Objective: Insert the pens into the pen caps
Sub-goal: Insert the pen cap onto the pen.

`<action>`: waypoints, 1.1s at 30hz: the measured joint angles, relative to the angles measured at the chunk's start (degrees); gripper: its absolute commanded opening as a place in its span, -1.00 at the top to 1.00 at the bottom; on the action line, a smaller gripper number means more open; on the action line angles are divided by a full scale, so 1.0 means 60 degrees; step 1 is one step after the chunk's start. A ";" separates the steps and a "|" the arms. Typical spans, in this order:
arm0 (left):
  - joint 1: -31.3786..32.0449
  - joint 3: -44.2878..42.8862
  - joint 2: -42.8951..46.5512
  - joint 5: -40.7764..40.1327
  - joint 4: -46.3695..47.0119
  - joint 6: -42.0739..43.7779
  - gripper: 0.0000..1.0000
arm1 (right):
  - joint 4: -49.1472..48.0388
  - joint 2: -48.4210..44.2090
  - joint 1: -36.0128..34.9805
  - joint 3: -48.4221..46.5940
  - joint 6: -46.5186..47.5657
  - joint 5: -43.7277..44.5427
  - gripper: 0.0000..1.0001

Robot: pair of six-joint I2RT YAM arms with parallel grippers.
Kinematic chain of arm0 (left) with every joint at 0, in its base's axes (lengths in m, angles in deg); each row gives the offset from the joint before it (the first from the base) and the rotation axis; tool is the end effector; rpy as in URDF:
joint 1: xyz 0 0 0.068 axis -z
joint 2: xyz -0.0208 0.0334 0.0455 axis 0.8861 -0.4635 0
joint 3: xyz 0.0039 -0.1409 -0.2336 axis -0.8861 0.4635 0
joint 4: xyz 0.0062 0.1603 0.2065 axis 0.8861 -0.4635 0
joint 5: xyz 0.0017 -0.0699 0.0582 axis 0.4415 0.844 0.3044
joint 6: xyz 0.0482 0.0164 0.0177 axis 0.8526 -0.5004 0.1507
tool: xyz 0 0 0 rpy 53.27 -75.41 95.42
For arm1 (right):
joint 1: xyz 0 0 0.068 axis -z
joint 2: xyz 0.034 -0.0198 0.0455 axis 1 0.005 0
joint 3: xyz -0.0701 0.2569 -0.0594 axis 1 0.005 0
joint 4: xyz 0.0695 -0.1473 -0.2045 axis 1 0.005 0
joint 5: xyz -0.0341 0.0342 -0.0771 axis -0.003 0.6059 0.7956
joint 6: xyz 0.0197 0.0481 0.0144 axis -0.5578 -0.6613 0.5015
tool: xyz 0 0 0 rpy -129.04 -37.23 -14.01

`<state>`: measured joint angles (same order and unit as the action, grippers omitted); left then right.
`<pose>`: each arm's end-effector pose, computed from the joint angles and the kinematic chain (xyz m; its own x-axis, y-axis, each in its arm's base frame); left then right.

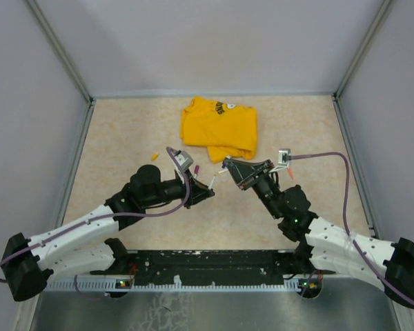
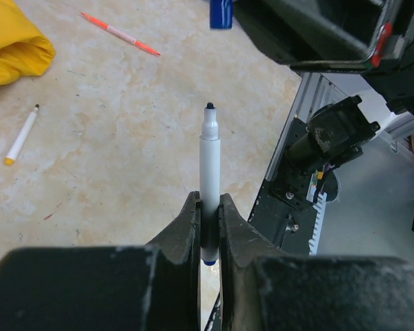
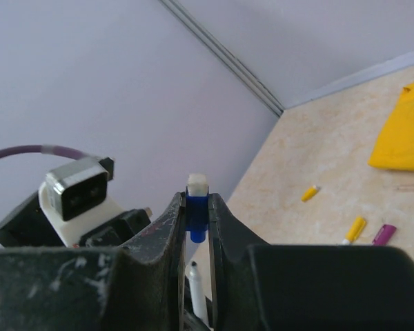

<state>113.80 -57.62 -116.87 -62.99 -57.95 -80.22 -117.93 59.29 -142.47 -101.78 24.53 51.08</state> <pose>0.1319 -0.1828 0.2921 -0.4147 -0.0007 -0.9100 0.8420 0.3790 -0.3840 0.1218 0.1429 0.2861 -0.2821 0.7316 -0.6207 -0.5536 0.4042 0.7281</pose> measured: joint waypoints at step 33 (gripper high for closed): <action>0.0288 -0.0004 -0.0273 -0.0175 0.0506 0.0004 1.00 | -0.0871 0.0346 0.0000 0.0033 -0.0098 -0.0608 1.00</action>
<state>115.53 -57.64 -118.50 -64.04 -54.91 -80.20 -123.16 61.37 -142.47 -101.59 23.94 47.43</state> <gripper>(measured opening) 0.129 0.139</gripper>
